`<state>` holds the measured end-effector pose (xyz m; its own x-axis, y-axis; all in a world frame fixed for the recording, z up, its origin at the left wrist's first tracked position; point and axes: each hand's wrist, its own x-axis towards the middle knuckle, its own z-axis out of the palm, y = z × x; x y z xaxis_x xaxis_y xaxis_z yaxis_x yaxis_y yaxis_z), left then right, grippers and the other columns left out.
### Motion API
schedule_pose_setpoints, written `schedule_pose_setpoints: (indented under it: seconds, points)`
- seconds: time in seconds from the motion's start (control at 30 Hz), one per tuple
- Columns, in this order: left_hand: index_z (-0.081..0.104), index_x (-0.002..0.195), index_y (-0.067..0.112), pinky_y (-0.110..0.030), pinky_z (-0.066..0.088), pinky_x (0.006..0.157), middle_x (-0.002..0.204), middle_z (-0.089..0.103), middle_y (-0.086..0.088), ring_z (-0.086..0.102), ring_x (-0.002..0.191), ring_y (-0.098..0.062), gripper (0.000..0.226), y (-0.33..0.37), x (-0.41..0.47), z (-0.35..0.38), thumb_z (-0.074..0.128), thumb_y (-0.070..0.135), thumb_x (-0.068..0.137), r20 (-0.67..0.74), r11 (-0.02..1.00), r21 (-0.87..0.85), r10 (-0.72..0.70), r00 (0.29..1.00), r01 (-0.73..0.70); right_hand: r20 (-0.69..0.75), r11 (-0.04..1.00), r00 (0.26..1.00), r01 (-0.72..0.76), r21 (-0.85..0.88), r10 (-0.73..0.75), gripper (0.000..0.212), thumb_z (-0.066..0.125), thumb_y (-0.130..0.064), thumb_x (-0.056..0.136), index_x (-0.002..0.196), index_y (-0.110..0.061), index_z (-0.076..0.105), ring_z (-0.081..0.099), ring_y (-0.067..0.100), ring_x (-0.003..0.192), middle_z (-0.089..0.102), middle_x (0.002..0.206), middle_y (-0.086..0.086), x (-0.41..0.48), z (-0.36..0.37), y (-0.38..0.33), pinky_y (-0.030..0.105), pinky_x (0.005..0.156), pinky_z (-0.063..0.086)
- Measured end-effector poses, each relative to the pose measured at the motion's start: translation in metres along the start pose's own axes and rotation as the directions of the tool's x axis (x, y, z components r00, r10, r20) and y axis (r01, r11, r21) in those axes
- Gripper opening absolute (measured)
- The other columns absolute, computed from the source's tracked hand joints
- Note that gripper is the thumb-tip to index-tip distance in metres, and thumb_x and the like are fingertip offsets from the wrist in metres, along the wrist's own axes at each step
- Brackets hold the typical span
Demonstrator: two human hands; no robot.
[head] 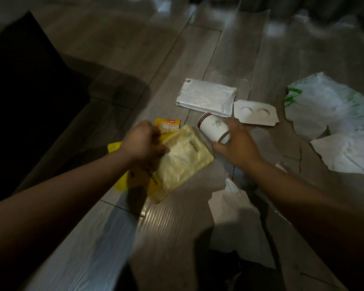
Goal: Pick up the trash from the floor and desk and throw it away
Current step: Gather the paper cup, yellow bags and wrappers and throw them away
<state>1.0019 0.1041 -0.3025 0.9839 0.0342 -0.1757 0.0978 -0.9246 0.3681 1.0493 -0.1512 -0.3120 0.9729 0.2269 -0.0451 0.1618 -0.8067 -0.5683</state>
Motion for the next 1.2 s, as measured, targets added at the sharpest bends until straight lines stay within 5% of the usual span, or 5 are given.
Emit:
schedule_pose_setpoints:
  seconds: [0.17,0.7,0.87,1.0,1.2]
  points:
    - [0.056,0.120,0.018,-0.035,0.034,0.102,0.134,0.039,-0.011,0.035,0.126,-0.031,0.059,0.011,0.021,0.017,0.072,0.051,0.074,0.030,0.981,0.048,-0.189,0.981,0.188,0.030,0.998,0.999,-0.045,0.049,0.044,0.067,0.073,-0.036,0.071,0.128,-0.015,0.045,0.051,0.024,0.107,0.052,0.122,0.010,-0.010,0.000,0.003,0.026,0.078,0.037]
    - [0.053,0.123,0.005,-0.037,0.054,0.076,0.118,0.061,-0.017,0.062,0.097,-0.030,0.059,0.008,-0.033,0.025,0.073,0.038,0.079,0.325,0.624,-0.503,-0.505,0.800,0.598,0.206,0.979,0.979,-0.042,0.198,0.000,0.065,0.079,-0.051,0.064,0.116,-0.028,0.047,0.058,0.013,0.092,0.058,0.107,-0.006,-0.096,0.013,-0.042,0.029,0.067,0.048]
    - [0.042,0.136,0.006,-0.045,0.051,0.092,0.131,0.053,-0.018,0.058,0.110,-0.035,0.106,0.023,-0.064,0.014,0.065,0.077,0.060,0.403,0.495,-0.608,-0.483,0.778,0.621,0.370,0.989,0.922,0.065,0.136,-0.112,0.078,0.078,-0.052,0.068,0.133,-0.023,0.045,0.054,0.016,0.108,0.055,0.123,-0.002,-0.121,0.013,-0.049,0.036,0.086,0.048]
    - [0.026,0.143,0.010,-0.028,0.055,0.064,0.138,0.044,-0.010,0.054,0.105,-0.021,0.127,0.046,-0.074,0.017,0.083,0.066,0.044,0.366,0.536,-0.608,-0.465,0.806,0.585,0.306,0.984,0.937,0.142,0.111,-0.169,0.082,0.078,-0.048,0.070,0.139,-0.022,0.042,0.042,0.017,0.124,0.046,0.137,0.002,-0.133,-0.012,-0.037,0.026,0.093,0.035]
    - [0.002,0.150,0.011,-0.043,0.046,0.098,0.152,0.025,-0.016,0.035,0.134,-0.035,0.142,0.059,-0.066,0.027,0.084,0.062,0.046,0.360,0.628,-0.483,-0.493,0.792,0.610,0.270,0.977,0.962,0.013,-0.213,0.046,0.119,0.075,-0.068,0.059,0.151,-0.022,0.014,0.011,0.024,0.145,0.013,0.159,0.004,-0.153,-0.046,0.012,0.038,0.115,0.018]
